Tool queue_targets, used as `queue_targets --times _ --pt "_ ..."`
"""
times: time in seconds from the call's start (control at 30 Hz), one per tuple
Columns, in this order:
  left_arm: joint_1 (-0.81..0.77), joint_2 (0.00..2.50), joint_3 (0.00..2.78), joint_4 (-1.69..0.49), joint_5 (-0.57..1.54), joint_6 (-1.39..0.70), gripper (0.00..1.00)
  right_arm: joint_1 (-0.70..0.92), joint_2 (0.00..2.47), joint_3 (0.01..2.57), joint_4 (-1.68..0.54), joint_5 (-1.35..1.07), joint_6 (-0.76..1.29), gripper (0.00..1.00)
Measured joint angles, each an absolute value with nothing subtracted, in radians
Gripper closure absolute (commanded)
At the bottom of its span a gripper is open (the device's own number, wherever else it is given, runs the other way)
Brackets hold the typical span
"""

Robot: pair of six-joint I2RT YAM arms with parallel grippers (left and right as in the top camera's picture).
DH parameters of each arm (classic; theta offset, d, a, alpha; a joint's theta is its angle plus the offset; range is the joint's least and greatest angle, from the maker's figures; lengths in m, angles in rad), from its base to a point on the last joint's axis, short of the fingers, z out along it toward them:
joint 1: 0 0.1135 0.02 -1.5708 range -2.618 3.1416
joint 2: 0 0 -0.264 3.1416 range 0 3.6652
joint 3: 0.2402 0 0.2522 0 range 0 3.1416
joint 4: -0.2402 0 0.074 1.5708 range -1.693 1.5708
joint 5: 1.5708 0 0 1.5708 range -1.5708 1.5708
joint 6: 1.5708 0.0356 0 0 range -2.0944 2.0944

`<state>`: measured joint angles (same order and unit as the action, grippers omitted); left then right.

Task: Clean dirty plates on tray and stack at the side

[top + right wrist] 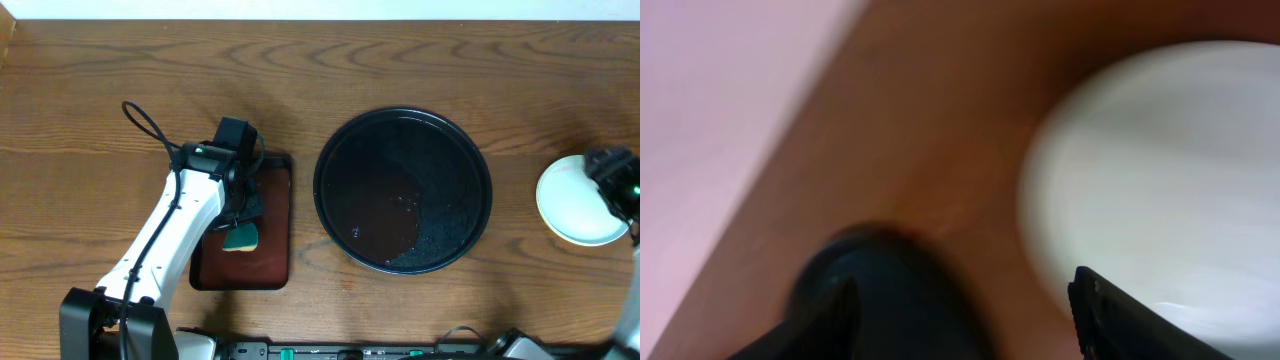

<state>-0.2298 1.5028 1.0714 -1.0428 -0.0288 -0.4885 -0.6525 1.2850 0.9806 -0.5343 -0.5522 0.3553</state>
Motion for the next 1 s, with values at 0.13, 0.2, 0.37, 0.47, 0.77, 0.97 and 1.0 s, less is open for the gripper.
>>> queue_targets --times 0.13,0.2,0.37,0.47,0.77,0.97,1.0 --pt "-0.23 1.503 1.071 -1.034 -0.029 -0.442 0.92 -0.453 1.108 0.984 -0.567 -0.616 0.321 0.34" --pt "-0.23 1.503 1.071 -1.007 -0.029 -0.416 0.92 -0.356 1.03 0.987 -0.602 -0.625 0.302 0.33" --pt "-0.23 1.503 1.066 -0.919 -0.029 -0.379 0.87 -0.146 0.888 0.989 -0.736 -0.577 0.263 0.32" --pt "-0.23 1.503 1.035 -0.876 -0.028 -0.361 0.69 -0.052 0.855 0.989 -0.824 -0.541 0.236 0.32" --pt "-0.23 1.503 0.963 -0.888 -0.027 -0.361 0.36 0.181 0.857 0.988 -1.009 -0.462 0.098 0.31" --pt "-0.23 1.448 1.159 -1.122 0.029 -0.349 0.36 0.323 0.855 1.021 -1.01 -0.424 0.048 0.01" --pt "-0.23 1.42 1.194 -1.156 0.04 -0.344 0.36 0.345 0.854 1.036 -1.009 -0.412 0.045 0.01"
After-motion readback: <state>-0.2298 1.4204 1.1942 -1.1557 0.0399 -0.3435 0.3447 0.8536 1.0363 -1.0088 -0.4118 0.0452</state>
